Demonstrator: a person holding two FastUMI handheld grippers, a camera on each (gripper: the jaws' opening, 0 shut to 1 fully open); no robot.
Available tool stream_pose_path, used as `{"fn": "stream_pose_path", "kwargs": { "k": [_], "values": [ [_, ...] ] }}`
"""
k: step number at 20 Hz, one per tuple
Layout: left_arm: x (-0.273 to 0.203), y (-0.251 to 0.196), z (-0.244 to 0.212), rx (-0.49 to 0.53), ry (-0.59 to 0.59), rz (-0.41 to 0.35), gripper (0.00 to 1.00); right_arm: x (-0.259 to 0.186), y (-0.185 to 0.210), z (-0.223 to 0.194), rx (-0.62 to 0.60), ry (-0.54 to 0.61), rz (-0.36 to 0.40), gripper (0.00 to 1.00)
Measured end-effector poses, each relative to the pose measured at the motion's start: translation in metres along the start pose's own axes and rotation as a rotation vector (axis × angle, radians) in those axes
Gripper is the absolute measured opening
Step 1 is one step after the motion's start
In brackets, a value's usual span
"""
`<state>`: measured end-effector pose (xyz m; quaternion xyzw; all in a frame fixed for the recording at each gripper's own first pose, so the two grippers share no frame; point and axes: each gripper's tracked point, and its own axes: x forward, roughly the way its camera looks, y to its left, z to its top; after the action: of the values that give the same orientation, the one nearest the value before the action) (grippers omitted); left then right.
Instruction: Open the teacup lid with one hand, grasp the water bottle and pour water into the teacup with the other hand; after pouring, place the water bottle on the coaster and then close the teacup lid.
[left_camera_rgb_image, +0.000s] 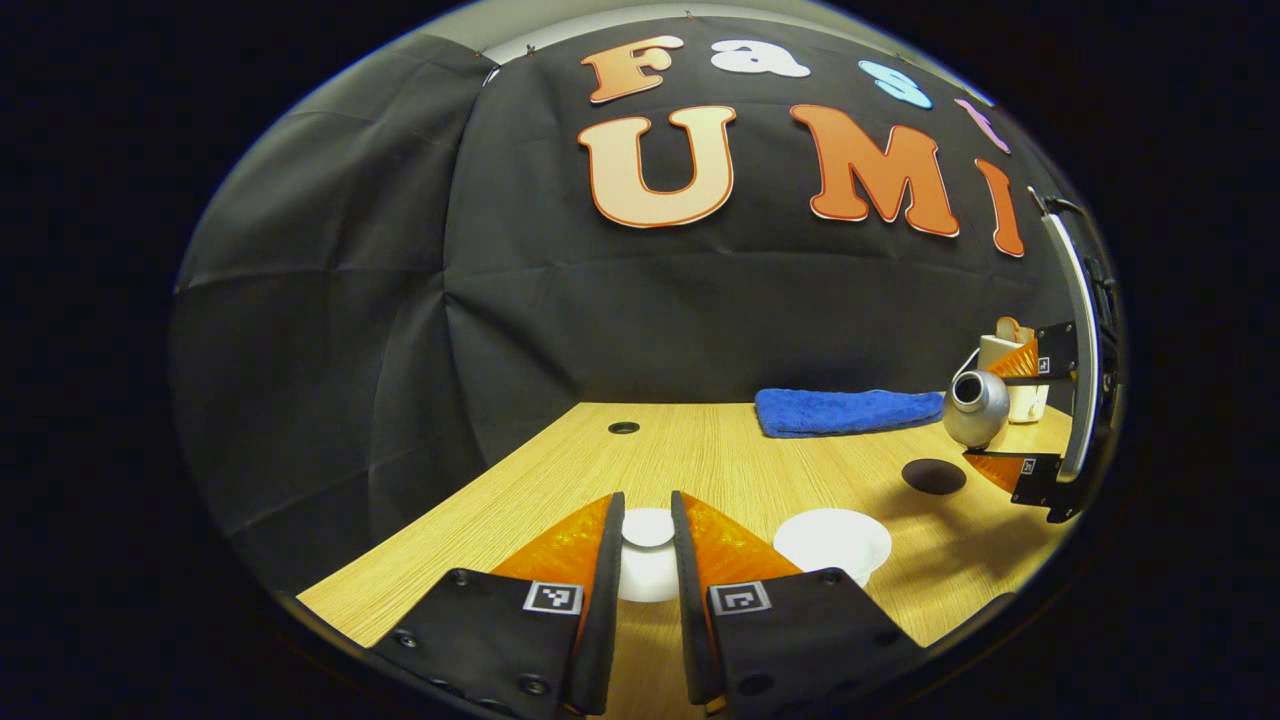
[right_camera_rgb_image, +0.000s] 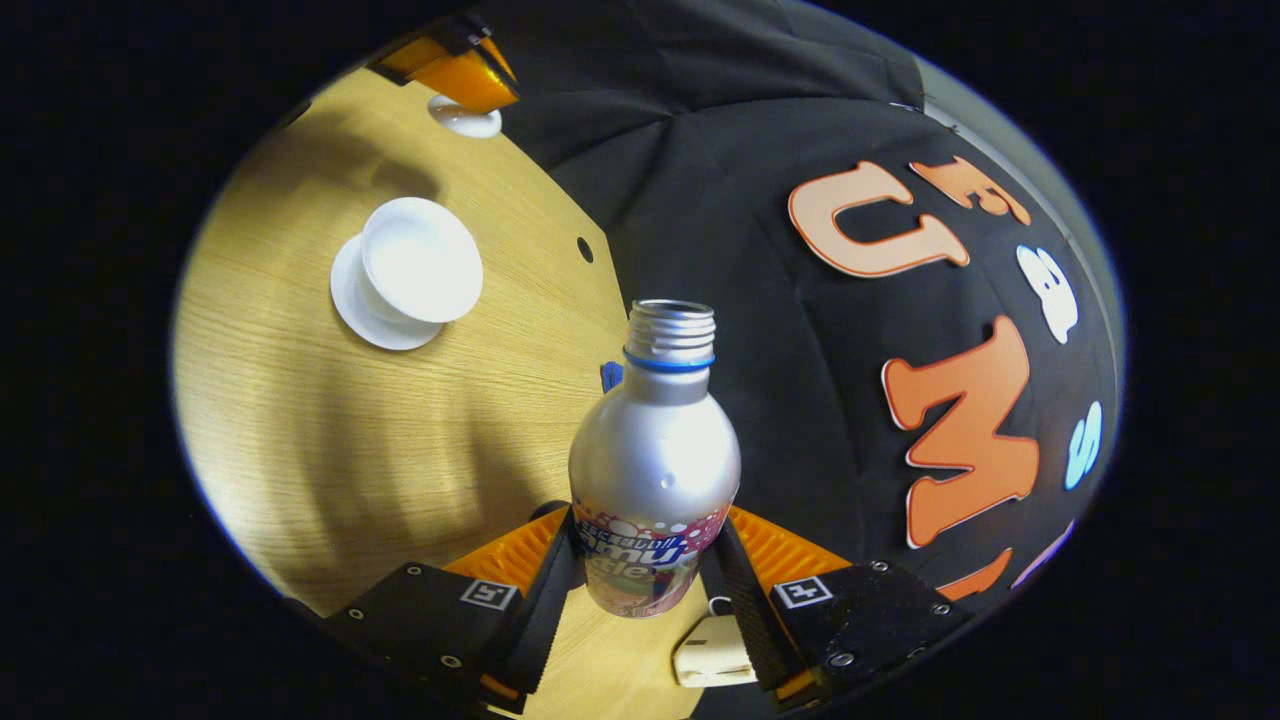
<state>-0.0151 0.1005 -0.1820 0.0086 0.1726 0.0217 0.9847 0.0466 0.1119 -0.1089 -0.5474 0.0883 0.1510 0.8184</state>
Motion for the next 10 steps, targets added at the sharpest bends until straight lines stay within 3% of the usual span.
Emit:
{"fn": "stream_pose_path", "kwargs": {
  "k": [1,2,10],
  "values": [
    [-0.0002,0.0018,-0.001,-0.002,0.003,0.0,0.28,-0.0026,-0.0002,0.0029,-0.026,-0.005,-0.008,0.78],
    [-0.0005,0.0031,-0.0012,-0.003,0.003,0.002,0.32,-0.0047,0.0003,0.0033,-0.05,-0.011,-0.013,0.78],
    [-0.0003,0.0103,-0.0026,-0.003,0.002,0.007,0.32,0.0021,-0.0093,-0.0027,-0.242,-0.043,-0.079,0.78]
  ]
}}
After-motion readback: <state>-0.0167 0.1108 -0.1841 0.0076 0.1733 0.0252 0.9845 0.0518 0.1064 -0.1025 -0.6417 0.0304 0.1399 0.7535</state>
